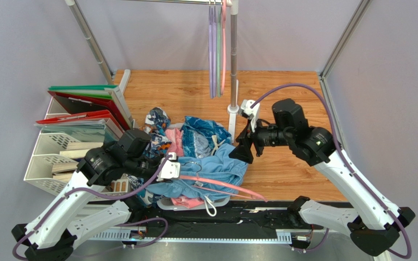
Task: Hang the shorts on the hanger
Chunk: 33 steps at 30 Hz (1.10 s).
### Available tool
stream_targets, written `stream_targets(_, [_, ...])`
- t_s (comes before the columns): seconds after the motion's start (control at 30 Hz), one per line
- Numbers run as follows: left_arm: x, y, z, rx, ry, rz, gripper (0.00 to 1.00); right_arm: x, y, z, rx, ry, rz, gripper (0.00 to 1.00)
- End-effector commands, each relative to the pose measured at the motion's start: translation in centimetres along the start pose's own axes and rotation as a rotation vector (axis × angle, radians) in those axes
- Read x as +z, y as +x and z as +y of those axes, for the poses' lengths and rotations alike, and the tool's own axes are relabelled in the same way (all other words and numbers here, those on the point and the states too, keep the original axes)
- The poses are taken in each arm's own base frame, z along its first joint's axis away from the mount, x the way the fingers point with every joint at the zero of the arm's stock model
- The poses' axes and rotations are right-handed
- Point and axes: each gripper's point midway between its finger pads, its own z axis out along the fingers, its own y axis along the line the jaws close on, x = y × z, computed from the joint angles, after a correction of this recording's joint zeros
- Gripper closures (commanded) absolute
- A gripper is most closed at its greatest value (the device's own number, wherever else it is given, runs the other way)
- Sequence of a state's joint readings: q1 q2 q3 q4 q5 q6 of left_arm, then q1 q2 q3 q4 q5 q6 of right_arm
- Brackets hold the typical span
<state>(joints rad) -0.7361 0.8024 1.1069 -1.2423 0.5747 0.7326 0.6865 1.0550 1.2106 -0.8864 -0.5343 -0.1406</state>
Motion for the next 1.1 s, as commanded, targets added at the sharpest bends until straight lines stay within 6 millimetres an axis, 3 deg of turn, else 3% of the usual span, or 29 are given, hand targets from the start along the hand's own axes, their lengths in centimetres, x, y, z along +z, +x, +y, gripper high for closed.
stream_targets(0.0, [-0.4, -1.6, 0.4, 0.081, -0.006, -0.052, 1.00, 0.6, 4.2, -1.0, -0.043, 0.032, 0.131, 0.31])
stream_targets(0.17, [-0.1, -1.6, 0.4, 0.072, 0.000, -0.040, 1.00, 2.6, 5.7, -0.2, -0.116, 0.008, 0.166, 0.32])
stream_targets(0.37, [-0.3, -1.4, 0.7, 0.025, -0.025, -0.023, 1.00, 4.2, 6.7, -0.8, -0.158, 0.026, 0.204, 0.32])
stream_targets(0.5, [-0.6, -1.5, 1.1, -0.009, -0.063, -0.027, 1.00, 4.8, 8.2, -2.6, -0.157, 0.101, 0.250, 0.42])
stream_targets(0.53, [-0.8, -1.5, 1.1, -0.021, -0.074, -0.028, 1.00, 4.7, 8.1, -2.7, -0.160, 0.111, 0.249, 0.55])
stream_targets(0.67, [-2.2, -1.2, 1.5, -0.061, -0.158, -0.029, 1.00, 2.7, 7.1, -2.9, -0.157, 0.150, 0.233, 0.99])
stream_targets(0.73, [-3.1, -1.1, 1.7, -0.071, -0.215, -0.037, 1.00, 1.4, 6.5, -3.1, -0.154, 0.179, 0.210, 1.00])
stream_targets(0.93, [-6.3, -1.7, 3.3, -0.097, -0.408, -0.072, 1.00, -2.0, 7.3, -4.5, -0.111, 0.280, 0.210, 1.00])
stream_targets(1.07, [-7.6, -0.3, 4.0, -0.087, -0.506, -0.023, 1.00, -3.9, 7.5, -5.7, -0.041, 0.305, 0.193, 1.00])
